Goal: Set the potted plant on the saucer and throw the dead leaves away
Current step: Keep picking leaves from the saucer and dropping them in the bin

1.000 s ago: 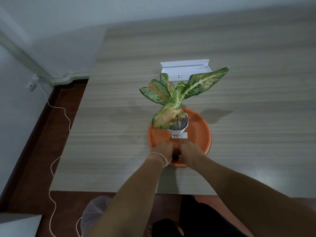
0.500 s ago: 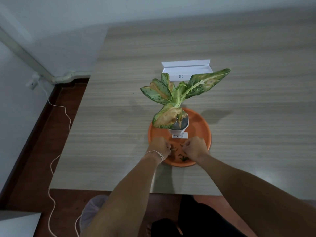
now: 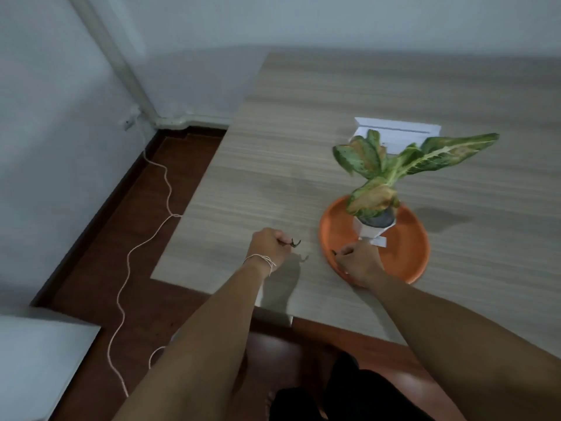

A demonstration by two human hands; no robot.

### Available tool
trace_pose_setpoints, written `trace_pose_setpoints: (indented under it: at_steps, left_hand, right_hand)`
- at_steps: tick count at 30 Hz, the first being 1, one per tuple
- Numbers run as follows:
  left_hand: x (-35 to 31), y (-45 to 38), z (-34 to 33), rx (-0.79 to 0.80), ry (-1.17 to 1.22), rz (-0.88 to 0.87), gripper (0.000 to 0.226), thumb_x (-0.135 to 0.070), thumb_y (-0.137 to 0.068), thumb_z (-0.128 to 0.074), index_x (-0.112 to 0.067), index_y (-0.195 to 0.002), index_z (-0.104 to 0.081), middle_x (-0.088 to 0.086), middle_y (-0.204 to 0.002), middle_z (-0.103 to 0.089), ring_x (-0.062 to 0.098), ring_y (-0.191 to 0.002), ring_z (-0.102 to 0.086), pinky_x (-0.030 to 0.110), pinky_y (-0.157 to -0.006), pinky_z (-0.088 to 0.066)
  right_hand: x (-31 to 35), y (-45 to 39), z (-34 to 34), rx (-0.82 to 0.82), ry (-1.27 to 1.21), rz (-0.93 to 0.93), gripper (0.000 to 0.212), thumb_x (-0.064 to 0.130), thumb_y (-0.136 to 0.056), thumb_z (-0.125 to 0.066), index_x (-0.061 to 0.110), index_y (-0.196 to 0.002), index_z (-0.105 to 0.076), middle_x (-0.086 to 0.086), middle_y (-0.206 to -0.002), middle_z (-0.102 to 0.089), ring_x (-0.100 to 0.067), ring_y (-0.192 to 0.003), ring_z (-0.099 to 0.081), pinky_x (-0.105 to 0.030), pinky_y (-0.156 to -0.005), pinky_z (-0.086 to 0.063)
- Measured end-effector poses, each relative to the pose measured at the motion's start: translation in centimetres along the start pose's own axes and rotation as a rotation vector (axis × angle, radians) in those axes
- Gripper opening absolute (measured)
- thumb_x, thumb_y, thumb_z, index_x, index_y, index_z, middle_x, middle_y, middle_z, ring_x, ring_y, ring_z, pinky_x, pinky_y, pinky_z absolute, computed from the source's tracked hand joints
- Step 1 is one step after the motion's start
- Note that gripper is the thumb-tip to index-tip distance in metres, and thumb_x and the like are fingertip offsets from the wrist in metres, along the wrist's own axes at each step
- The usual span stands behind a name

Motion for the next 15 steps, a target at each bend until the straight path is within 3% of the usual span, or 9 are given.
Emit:
trace_pose_setpoints:
  at_steps: [3, 8, 11, 15]
  left_hand:
    - [4.2, 1.9, 5.2, -0.073, 0.032, 0.041, 0.014, -0.009, -0.073, -0.072, -0.016, -0.083, -0.079, 0.001, -0.084, -0.077, 0.011, -0.08, -0.07, 0.019, -0.083, -0.054]
    - [14.5, 6.9, 13.8, -0.203, 0.05, 0.195, 0.014, -0.011, -0.069, -0.076, -0.01, -0.083, -0.079, 0.007, -0.086, -0.078, 0.018, -0.084, -0.072, 0.022, -0.083, -0.054]
    - [20.9, 10.7, 17.5, -0.22, 0.015, 0.312, 0.014, -0.012, -0.069, -0.077, -0.011, -0.083, -0.078, 0.009, -0.082, -0.077, 0.017, -0.077, -0.07, 0.018, -0.075, -0.05]
    - [27.7, 15.7, 21.2, -0.312, 0.046, 0.439, 0.011, -0.009, -0.066, -0.075, -0.012, -0.076, -0.076, 0.01, -0.074, -0.075, 0.019, -0.069, -0.068, 0.026, -0.072, -0.055]
  right_hand:
    - [4.9, 1.1, -4.7, 0.06, 0.007, 0.086, 0.013, 0.012, -0.075, -0.069, 0.012, -0.062, -0.071, -0.001, -0.056, -0.063, -0.008, -0.049, -0.055, -0.017, -0.045, -0.042]
    - [14.0, 4.4, -16.0, 0.256, 0.106, 0.283, 0.01, 0.013, -0.076, -0.069, 0.016, -0.068, -0.074, 0.0, -0.065, -0.069, -0.006, -0.057, -0.058, -0.01, -0.046, -0.04]
    - [18.3, 7.8, -22.8, 0.357, 0.166, 0.395, 0.01, 0.013, -0.072, -0.067, 0.013, -0.072, -0.077, -0.005, -0.071, -0.074, -0.015, -0.066, -0.064, -0.023, -0.061, -0.047]
    - [22.0, 12.5, -30.6, 0.489, 0.271, 0.551, 0.009, 0.015, -0.074, -0.068, 0.015, -0.069, -0.076, -0.004, -0.082, -0.078, -0.013, -0.076, -0.067, -0.023, -0.07, -0.048]
Point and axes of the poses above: each hand's wrist, its own y-axis away from the middle knuckle, its own z-axis out of the back of the hand, x = y × z, the point moved 10 cm from there along -y, towards the middle knuckle
